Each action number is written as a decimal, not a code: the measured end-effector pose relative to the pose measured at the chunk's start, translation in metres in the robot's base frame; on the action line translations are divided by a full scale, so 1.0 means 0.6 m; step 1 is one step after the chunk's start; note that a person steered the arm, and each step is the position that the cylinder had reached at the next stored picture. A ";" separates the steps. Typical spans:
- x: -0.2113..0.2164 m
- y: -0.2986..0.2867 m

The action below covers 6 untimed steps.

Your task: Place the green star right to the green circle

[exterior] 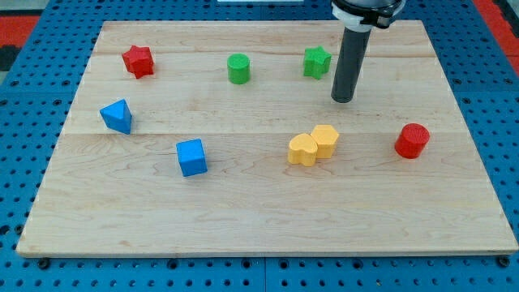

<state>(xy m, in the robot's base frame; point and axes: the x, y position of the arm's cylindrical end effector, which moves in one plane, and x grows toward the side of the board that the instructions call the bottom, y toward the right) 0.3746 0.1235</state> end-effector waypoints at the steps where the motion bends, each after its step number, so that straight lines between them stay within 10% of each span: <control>1: -0.046 0.018; 6: -0.098 -0.097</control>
<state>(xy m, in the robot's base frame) 0.3158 0.0653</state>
